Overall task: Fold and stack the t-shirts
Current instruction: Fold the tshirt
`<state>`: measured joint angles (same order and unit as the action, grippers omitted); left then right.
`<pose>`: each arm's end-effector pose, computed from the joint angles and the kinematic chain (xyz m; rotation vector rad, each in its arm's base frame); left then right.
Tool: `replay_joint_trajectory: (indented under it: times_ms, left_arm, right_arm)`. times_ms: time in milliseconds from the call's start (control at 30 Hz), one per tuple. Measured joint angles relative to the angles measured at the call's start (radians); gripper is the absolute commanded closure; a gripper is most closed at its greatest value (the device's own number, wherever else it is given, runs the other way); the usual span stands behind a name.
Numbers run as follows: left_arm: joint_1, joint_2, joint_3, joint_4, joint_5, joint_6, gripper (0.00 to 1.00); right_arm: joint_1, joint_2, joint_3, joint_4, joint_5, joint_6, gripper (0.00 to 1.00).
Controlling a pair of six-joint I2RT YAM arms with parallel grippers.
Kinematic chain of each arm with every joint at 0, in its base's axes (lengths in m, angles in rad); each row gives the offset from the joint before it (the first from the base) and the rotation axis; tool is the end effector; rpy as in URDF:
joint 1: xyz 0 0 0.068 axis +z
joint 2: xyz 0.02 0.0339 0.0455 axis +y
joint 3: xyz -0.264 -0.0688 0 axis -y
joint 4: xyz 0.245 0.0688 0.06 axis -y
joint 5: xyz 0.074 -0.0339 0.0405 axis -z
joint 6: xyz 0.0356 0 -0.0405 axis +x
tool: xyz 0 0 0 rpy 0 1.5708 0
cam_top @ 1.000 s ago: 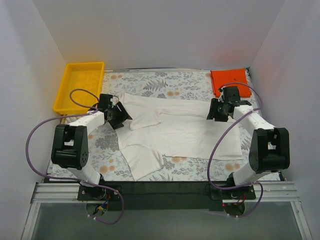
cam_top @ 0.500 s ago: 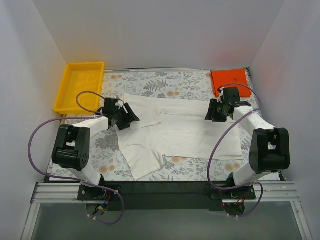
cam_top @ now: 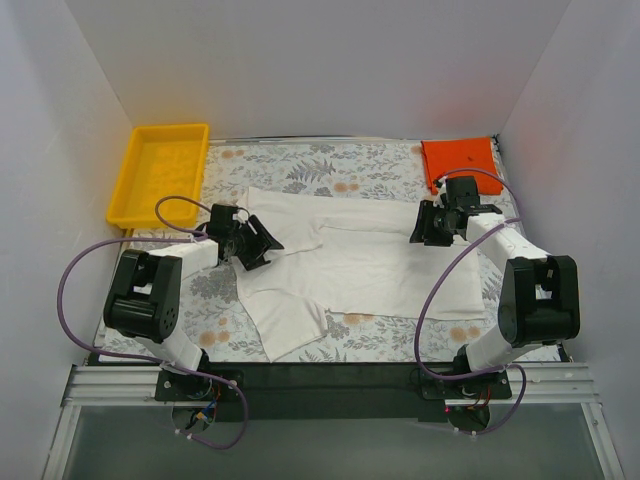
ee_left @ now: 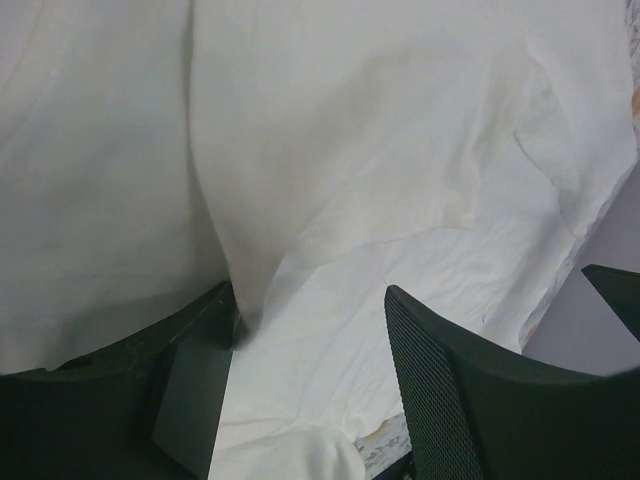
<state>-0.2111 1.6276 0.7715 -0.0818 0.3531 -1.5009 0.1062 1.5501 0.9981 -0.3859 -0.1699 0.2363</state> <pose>0.2951 -0.0758 0.1447 -1.5563 2.3419 -1.0224 0.3167 0.0398 0.2121 0.0938 2.5231 0.3526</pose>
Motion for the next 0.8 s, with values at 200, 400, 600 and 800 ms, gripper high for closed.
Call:
replay_joint_trajectory:
  times_ms: [200,400,600,800]
  left_arm:
    - [0.000,-0.001,-0.006,0.000,0.007,-0.050,0.55]
    - [0.000,-0.001,-0.014,-0.002,0.011,-0.077,0.76]
    - [0.000,-0.001,-0.014,-0.002,0.027,-0.092,0.93]
    - [0.001,-0.004,-0.014,-0.021,0.060,-0.114,1.00]
  right_arm:
    - [0.000,0.000,-0.003,0.002,-0.015,-0.001,0.57]
    - [0.000,0.000,-0.015,0.010,-0.023,-0.005,0.57]
    - [0.000,0.000,-0.015,0.023,-0.042,-0.005,0.57]
    - [0.005,0.000,-0.014,0.023,-0.051,-0.005,0.57]
